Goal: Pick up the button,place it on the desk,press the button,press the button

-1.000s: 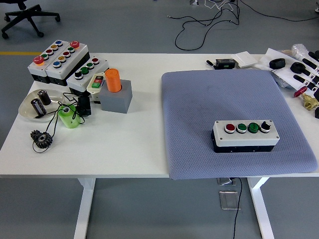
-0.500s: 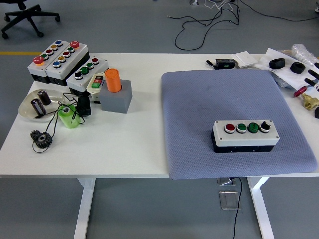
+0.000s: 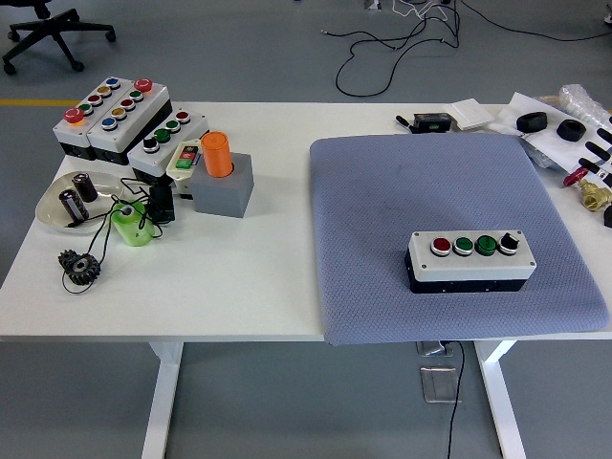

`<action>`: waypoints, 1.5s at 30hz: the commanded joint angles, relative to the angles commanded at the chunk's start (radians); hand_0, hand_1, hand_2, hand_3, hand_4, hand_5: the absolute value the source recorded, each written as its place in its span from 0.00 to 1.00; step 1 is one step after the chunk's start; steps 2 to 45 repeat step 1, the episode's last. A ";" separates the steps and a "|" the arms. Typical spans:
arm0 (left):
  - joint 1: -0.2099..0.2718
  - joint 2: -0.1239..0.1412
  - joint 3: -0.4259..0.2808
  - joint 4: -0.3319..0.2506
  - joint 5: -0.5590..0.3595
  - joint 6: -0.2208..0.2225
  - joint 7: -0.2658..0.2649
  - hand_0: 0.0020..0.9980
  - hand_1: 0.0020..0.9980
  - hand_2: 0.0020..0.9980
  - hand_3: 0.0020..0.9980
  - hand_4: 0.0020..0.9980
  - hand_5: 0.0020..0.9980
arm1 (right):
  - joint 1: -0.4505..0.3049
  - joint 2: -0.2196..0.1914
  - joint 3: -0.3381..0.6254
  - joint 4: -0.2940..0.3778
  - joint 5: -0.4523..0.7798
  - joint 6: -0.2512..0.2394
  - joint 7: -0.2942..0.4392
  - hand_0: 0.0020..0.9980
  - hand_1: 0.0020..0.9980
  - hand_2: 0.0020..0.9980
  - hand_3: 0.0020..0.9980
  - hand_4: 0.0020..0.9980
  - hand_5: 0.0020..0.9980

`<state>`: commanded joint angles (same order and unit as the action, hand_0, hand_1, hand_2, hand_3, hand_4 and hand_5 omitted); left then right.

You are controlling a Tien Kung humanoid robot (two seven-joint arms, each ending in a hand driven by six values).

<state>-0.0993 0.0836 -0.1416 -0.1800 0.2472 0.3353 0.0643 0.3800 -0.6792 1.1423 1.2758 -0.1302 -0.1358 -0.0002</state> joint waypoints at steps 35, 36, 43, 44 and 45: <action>0.000 0.000 0.009 0.000 -0.010 0.000 -0.002 0.60 0.54 0.51 0.45 0.26 0.98 | -0.001 0.000 0.001 -0.001 0.002 0.007 0.001 0.80 0.80 0.84 0.83 0.70 0.56; 0.000 0.000 0.009 0.000 -0.010 0.000 -0.002 0.60 0.54 0.51 0.45 0.26 0.98 | -0.001 0.000 0.001 -0.001 0.002 0.007 0.001 0.80 0.80 0.84 0.83 0.70 0.56; 0.000 0.000 0.009 0.000 -0.010 0.000 -0.002 0.60 0.54 0.51 0.45 0.26 0.98 | -0.001 0.000 0.001 -0.001 0.002 0.007 0.001 0.80 0.80 0.84 0.83 0.70 0.56; 0.000 0.000 0.009 0.000 -0.010 0.000 -0.002 0.60 0.54 0.51 0.45 0.26 0.98 | -0.001 0.000 0.001 -0.001 0.002 0.007 0.001 0.80 0.80 0.84 0.83 0.70 0.56; 0.000 0.000 0.009 0.000 -0.010 0.000 -0.002 0.60 0.54 0.51 0.45 0.26 0.98 | -0.001 0.000 0.001 -0.001 0.002 0.007 0.001 0.80 0.80 0.84 0.83 0.70 0.56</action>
